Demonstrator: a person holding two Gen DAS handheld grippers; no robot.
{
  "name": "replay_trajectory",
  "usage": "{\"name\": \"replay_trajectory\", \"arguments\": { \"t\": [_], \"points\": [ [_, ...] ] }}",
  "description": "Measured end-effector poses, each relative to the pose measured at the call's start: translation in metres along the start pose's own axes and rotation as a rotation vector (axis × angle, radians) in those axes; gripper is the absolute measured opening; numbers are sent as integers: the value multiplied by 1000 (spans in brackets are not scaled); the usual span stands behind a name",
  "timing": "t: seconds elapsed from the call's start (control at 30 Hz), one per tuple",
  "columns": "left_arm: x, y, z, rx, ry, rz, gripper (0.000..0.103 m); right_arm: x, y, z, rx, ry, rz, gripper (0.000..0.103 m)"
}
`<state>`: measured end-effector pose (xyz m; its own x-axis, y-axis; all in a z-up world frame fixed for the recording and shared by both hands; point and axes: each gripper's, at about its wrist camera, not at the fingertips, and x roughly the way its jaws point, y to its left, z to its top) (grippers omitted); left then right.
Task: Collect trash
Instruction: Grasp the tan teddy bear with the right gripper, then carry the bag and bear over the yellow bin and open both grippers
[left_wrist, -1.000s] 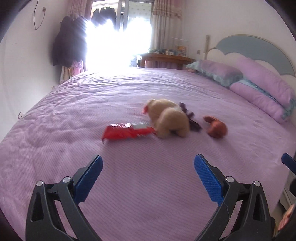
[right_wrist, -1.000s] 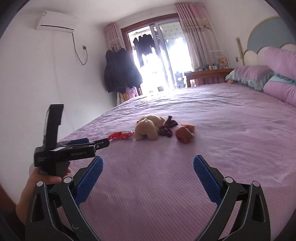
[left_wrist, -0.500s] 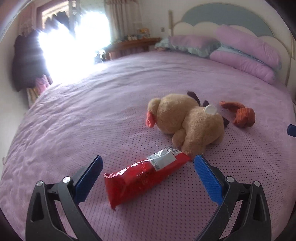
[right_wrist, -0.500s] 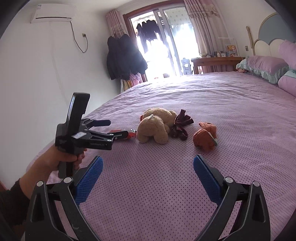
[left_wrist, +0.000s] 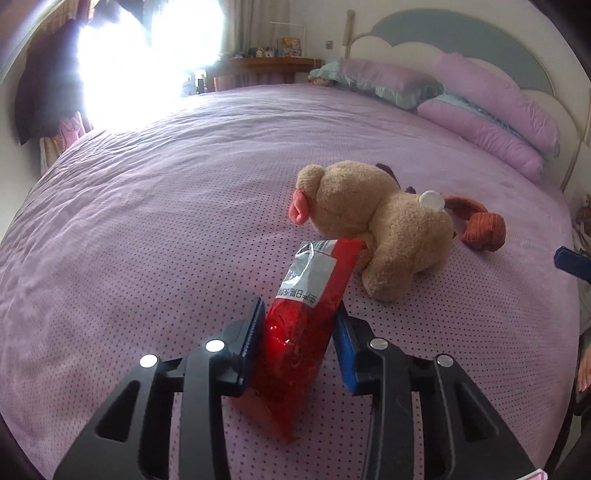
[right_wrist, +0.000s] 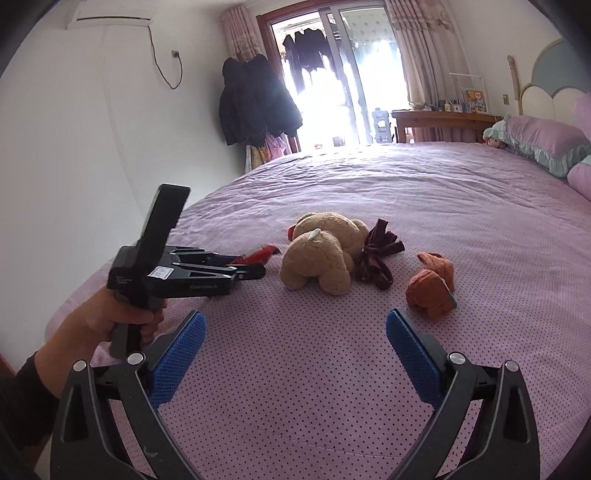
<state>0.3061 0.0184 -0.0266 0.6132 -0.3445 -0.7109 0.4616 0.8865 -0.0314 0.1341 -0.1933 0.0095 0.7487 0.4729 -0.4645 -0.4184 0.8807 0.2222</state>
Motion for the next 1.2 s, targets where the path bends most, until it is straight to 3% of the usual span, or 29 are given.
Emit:
{"name": "replay_trajectory", "arguments": {
  "t": [0.2, 0.5, 0.7, 0.8, 0.87, 1.0, 1.2],
  "points": [
    [-30, 0, -12, -71, -64, -50, 36, 12, 7, 10, -13, 6, 2, 95],
    [-78, 16, -32, -260, -198, -21, 36, 73, 9, 33, 6, 73, -44, 95],
    [-72, 23, -34, -327, -183, -44, 37, 125, 3, 48, 9, 154, -186, 93],
    [-69, 20, -36, -319, -176, -43, 37, 149, 0, 54, -4, 196, -228, 81],
    [-67, 16, -36, -308, -169, -46, 37, 161, 2, 52, -26, 237, -262, 64],
    [-66, 11, -38, -307, -162, -54, 37, 158, 9, 49, -74, 220, -272, 59],
    [-77, -4, -45, -290, -175, -83, 37, 118, 21, 35, -108, 181, -218, 58]
  ]
}}
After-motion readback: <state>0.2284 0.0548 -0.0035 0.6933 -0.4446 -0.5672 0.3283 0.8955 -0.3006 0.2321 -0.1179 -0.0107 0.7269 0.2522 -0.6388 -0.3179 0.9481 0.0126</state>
